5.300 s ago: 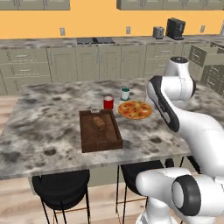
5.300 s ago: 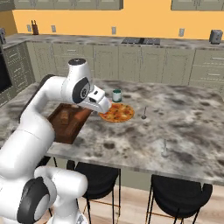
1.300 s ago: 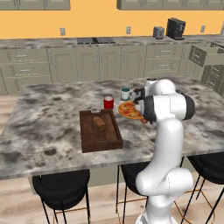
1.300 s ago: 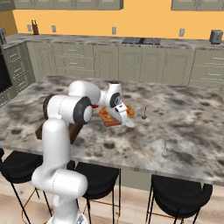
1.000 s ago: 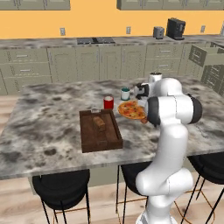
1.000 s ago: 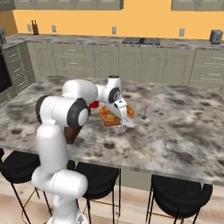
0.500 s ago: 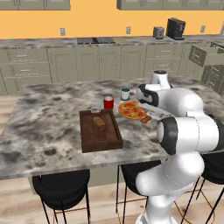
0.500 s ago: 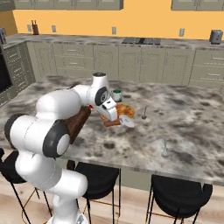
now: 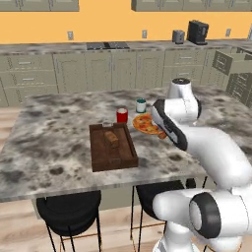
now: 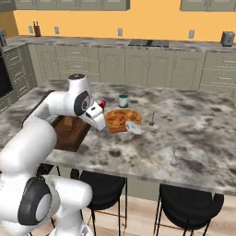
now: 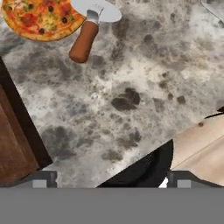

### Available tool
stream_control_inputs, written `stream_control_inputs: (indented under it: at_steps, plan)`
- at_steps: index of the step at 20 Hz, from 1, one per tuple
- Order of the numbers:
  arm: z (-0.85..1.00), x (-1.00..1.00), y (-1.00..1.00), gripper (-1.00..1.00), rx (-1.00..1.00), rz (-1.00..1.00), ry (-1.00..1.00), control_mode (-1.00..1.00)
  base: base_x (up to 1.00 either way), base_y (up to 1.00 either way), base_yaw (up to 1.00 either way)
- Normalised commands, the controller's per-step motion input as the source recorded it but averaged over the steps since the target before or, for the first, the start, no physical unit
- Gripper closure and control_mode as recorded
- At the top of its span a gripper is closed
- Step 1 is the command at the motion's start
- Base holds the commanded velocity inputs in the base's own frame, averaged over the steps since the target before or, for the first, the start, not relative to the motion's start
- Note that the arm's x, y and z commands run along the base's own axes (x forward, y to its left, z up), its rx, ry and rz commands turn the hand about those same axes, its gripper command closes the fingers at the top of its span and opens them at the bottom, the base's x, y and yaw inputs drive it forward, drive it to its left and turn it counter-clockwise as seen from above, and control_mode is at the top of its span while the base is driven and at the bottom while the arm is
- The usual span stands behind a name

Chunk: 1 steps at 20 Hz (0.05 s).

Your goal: Take the pizza cutter from the drawer on the left and place it on the dining counter for cutting.

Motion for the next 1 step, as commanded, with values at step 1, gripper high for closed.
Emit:
stream_control_inputs:
  at_steps: [1]
  plan:
    - [0.74, -0.92, 0.06, -1.0, -0.01, 0.04, 0.0, -1.0, 0.0, 0.0, 0.0]
